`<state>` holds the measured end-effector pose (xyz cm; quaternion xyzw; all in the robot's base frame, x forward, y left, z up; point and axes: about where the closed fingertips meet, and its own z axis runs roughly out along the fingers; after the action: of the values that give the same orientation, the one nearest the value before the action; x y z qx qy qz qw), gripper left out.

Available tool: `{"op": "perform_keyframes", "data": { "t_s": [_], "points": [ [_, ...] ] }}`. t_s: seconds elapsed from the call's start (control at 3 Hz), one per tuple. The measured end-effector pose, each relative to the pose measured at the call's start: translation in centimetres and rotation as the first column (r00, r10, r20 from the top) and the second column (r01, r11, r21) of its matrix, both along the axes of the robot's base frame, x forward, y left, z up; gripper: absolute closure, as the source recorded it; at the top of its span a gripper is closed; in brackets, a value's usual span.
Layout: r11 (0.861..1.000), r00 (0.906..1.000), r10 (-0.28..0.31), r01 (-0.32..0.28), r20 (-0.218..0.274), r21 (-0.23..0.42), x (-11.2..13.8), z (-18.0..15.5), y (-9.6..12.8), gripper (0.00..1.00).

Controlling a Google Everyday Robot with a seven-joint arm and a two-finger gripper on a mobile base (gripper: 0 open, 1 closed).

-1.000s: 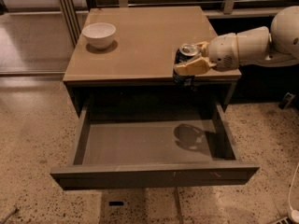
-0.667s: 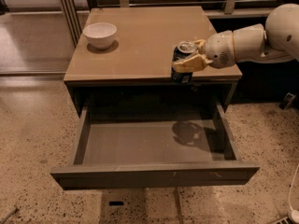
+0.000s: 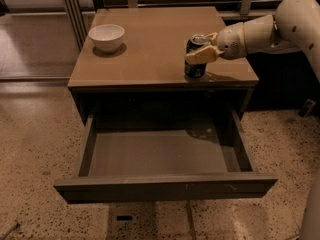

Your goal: Pick pepsi can from top drawer and place on counter

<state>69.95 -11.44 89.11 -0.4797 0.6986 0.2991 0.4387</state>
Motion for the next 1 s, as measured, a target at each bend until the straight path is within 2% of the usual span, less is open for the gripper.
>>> {"op": "perform_keyframes", "data": {
  "t_s": [0.33, 1.0],
  "points": [
    [1.000, 0.9998, -0.018, 0.018, -0.005, -0.005, 2.5, 0.6, -0.2, 1.00],
    [0.999, 0.9988, -0.035, 0.035, -0.035, 0.004, 4.7, 0.0, -0.2, 1.00]
  ]
}}
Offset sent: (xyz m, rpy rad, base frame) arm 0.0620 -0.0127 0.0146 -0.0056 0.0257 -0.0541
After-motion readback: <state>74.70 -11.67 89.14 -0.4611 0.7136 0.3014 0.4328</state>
